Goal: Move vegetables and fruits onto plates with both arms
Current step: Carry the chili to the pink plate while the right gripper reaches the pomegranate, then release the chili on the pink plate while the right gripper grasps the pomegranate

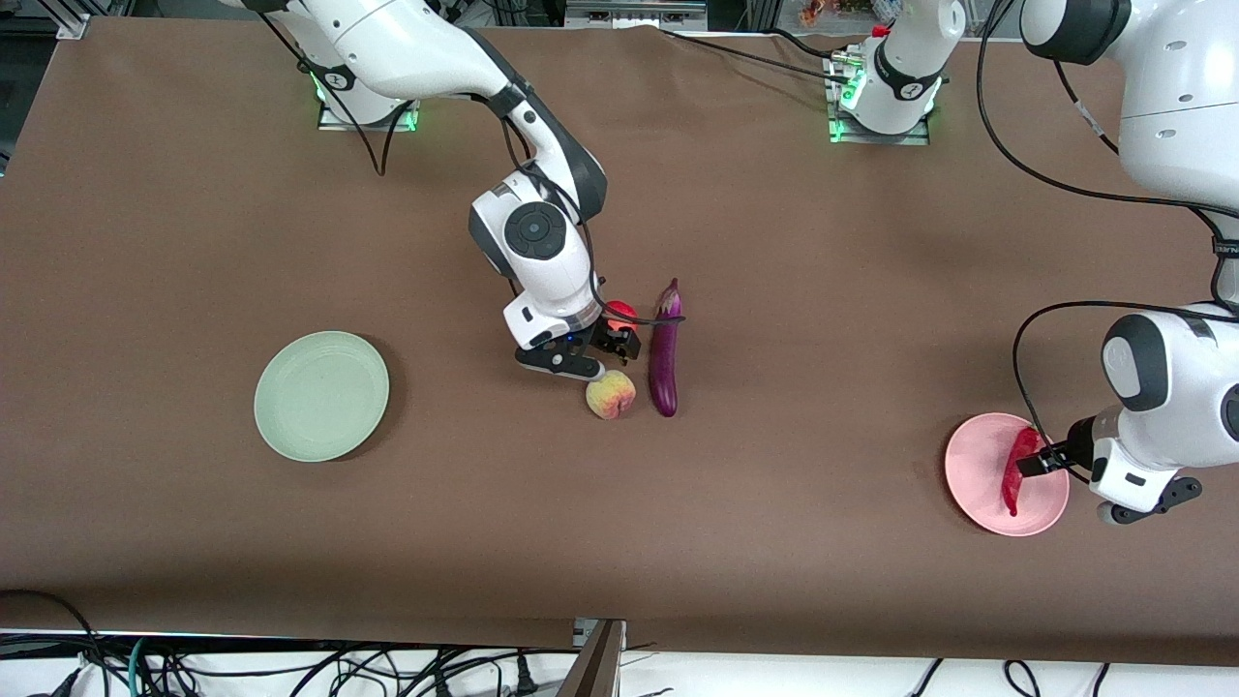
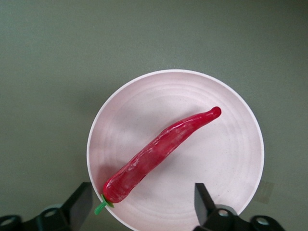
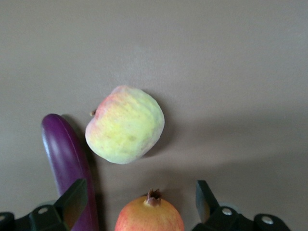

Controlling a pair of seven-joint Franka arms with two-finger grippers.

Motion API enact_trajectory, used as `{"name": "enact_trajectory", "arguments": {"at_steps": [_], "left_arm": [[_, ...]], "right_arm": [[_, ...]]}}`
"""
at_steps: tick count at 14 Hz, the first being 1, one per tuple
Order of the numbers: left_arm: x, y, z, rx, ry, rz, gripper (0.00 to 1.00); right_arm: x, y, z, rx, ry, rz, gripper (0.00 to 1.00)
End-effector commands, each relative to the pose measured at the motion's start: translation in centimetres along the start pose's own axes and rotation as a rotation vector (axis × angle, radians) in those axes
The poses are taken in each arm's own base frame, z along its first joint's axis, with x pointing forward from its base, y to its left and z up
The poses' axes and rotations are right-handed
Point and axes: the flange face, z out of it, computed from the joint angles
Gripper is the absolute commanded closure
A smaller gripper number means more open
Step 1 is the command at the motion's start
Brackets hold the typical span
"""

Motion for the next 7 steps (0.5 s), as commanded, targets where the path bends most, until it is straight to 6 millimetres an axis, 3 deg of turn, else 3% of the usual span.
{"name": "enact_trajectory", "arguments": {"at_steps": [1, 2, 3, 5, 7], "left_arm": [[-0.1, 1.9, -3.9, -0.026, 0.039, 0.018, 0.00], [-0.7, 4.3, -4.5, -0.031, 0.038, 0.063, 0.00], [-1.4, 5.4, -6.8, -0.026, 0.036, 0.091, 0.00], [-3.6, 10.3, -7.8, -0.032, 0.013, 0.155, 0.00], [-5.0, 13.4, -10.1, -0.037, 0.038, 0.180, 0.00]], "right_arm": [[-0.8, -0.8, 0.9, 0.006, 0.021, 0.014, 0.00], [-1.3, -1.0, 1.5, 0.012, 0.024, 0.026, 0.00], [-1.6, -1.2, 1.9, 0.013, 0.024, 0.031, 0.00], [-1.8, -1.1, 2.3, 0.008, 0.020, 0.027, 0.00], [-2.4, -1.2, 2.8, 0.001, 0.014, 0.022, 0.00]]}}
